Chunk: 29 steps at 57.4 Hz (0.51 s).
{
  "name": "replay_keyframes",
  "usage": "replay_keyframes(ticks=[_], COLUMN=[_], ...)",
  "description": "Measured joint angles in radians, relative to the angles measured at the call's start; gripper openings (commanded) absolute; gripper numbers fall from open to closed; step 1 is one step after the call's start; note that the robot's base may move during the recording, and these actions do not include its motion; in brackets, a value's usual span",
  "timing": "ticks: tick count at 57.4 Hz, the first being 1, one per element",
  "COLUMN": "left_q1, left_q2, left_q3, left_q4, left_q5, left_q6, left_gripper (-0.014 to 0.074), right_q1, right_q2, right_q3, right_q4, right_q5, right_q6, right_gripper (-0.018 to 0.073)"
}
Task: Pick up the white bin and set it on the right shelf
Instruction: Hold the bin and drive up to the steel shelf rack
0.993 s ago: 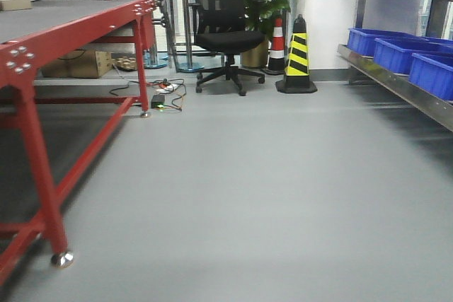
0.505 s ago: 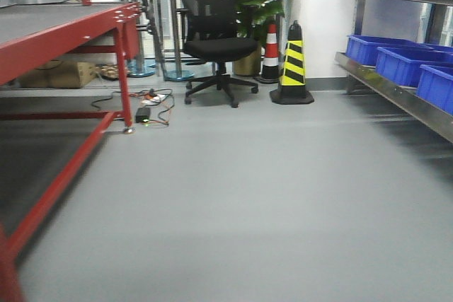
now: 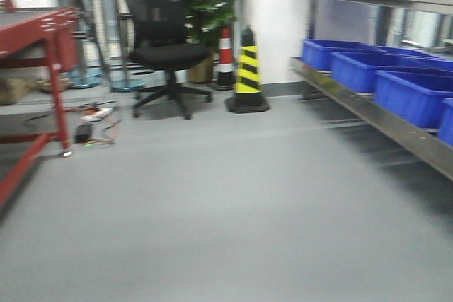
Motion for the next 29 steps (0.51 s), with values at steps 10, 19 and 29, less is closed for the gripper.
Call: replay_keyframes(ticks=[10,19,29], left_q1=[0.0,0.0,0.0], left_q2=[0.0,0.0,0.0], left_q3=[0.0,0.0,0.0], left_q4=[0.0,0.0,0.0], left_q5=[0.0,0.0,0.0], left_q6=[0.0,0.0,0.0], left_gripper=[-0.0118,-0.0118,-0.0118], right_q1=[0.0,0.0,0.0], right_q2=[0.0,0.0,0.0], right_q3=[0.0,0.0,0.0], right_q4=[0.0,0.0,0.0], right_q5=[-0.002,-0.001,-0.002], right_q6=[0.0,0.0,0.0], right_gripper=[0.0071,0.0071,0.0071])
